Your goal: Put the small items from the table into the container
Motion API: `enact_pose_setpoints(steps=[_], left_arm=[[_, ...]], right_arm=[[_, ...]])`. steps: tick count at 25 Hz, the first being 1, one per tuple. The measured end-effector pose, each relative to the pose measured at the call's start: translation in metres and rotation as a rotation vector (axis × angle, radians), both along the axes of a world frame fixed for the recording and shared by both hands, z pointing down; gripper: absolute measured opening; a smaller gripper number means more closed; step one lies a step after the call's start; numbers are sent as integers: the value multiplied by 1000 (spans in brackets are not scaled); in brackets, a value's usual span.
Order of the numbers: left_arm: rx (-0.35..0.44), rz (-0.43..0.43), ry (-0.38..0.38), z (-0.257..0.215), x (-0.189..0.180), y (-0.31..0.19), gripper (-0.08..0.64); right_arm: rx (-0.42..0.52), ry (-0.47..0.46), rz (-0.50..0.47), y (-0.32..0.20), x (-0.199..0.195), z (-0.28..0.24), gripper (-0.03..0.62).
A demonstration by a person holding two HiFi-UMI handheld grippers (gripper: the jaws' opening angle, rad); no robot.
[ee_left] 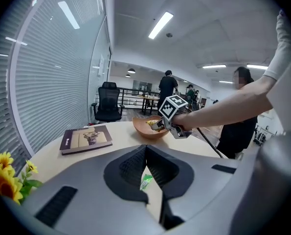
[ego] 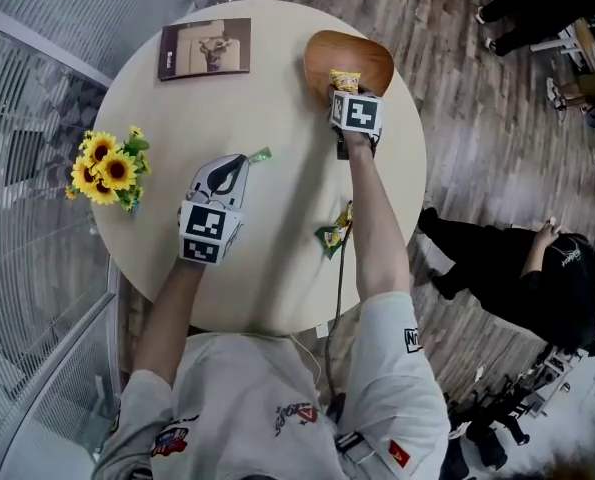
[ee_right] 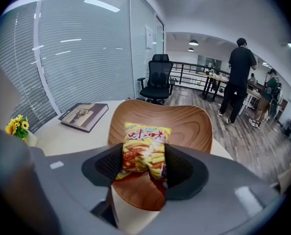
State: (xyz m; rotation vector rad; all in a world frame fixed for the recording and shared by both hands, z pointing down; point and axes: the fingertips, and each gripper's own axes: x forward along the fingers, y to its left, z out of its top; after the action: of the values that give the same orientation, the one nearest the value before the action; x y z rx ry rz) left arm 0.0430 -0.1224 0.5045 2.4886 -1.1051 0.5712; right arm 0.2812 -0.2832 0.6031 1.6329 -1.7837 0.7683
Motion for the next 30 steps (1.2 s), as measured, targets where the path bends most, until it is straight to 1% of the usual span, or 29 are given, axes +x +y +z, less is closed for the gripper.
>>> enact_pose_setpoints(steps=[5, 7, 9, 10, 12, 13, 14, 17, 19, 21, 23, 27, 30], left_arm=[[-4, -7, 5, 1, -1, -1, 6], [-2, -8, 11, 1, -1, -1, 6], [0, -5, 14, 0, 1, -2, 6], [1, -3, 16, -1, 2, -2, 6], [3, 3, 15, -3, 4, 1, 6], [4, 8, 14, -4, 6, 3, 6], [5, 13, 13, -6, 8, 5, 6], [6, 22, 11, -7, 12, 13, 6], [5, 25, 15, -9, 12, 22, 6], [9, 28, 21, -12, 11, 33, 6], [10, 26, 22, -16, 10, 43, 6], [15, 23, 9, -18, 8, 63, 6], [12, 29, -14, -14, 10, 77, 6]], right_arm=[[22, -14, 14, -1, 1, -9, 253], [54, -8, 17, 3, 2, -18, 253], [91, -20, 11, 11, 0, -29, 250], [106, -32, 4, 18, -2, -36, 234], [155, -38, 3, 36, -4, -54, 128], [189, -34, 10, 45, -3, -64, 58], [222, -31, 18, 56, -1, -75, 2], [312, -53, 16, 96, -5, -102, 2], [346, -75, -7, 132, -16, -111, 2], [349, -86, -22, 173, -27, -113, 2], [334, -95, -17, 212, -34, -107, 2], [299, -157, 21, 280, -45, -88, 2], [268, -190, 46, 318, -50, -73, 2]])
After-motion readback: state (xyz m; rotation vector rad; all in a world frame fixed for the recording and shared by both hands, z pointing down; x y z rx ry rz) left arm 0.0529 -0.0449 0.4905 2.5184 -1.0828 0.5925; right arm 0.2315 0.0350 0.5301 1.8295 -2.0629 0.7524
